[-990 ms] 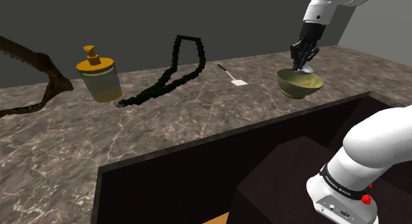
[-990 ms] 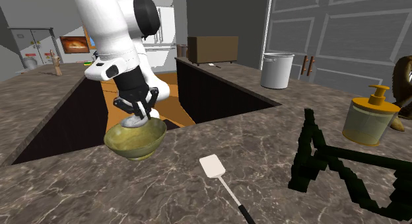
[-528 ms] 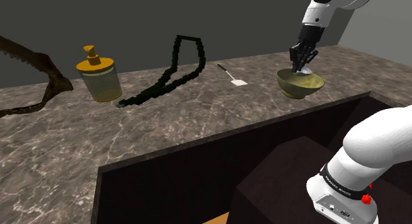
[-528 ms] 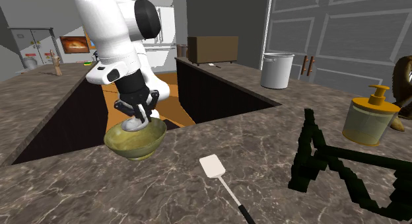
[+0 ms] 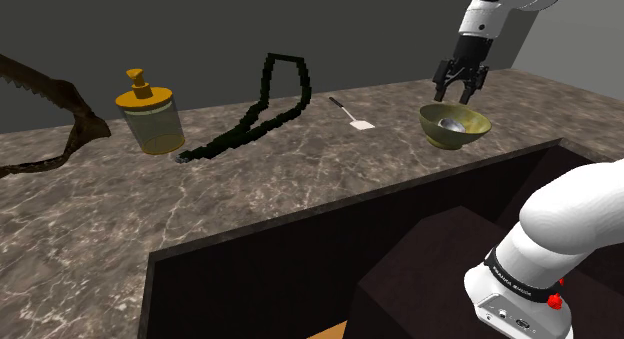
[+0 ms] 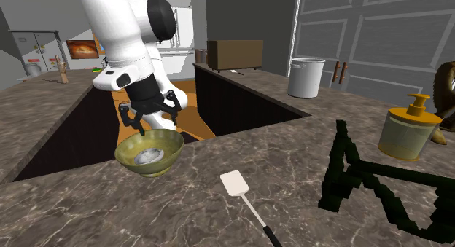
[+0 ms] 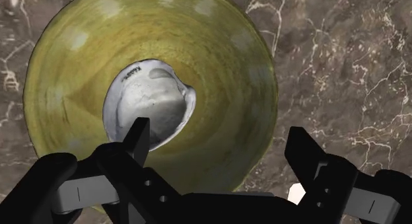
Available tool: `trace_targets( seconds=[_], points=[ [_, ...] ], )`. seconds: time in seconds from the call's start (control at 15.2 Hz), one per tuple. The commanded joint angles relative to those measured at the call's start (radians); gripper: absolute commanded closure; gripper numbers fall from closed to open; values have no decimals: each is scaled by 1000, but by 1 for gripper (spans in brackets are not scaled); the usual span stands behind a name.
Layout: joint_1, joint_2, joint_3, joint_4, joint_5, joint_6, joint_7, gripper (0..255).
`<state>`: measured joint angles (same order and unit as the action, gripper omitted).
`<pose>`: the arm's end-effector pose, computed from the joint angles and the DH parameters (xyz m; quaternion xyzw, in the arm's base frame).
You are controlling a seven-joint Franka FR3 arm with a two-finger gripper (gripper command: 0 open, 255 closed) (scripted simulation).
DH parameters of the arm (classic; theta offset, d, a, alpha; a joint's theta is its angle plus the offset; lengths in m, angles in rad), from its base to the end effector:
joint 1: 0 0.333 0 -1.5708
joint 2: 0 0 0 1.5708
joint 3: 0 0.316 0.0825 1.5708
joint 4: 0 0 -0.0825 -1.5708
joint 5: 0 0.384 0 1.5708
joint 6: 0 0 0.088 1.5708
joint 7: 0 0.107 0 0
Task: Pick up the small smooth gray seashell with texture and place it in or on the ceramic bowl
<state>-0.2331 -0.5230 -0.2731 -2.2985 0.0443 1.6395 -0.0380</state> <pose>0.3308 -0.1928 0.5255 -0.9703 0.2115 0.0511 0.1054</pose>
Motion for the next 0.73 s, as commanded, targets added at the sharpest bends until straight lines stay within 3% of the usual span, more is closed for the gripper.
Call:
trace_targets(
  seconds=[0.0,0.13,0.66],
  points=[
    [2,12,-2,60,1,-49,0,0],
    [3,28,-7,132,2,-105,-2,0],
    [3,28,-7,132,2,-105,-2,0]
  ],
)
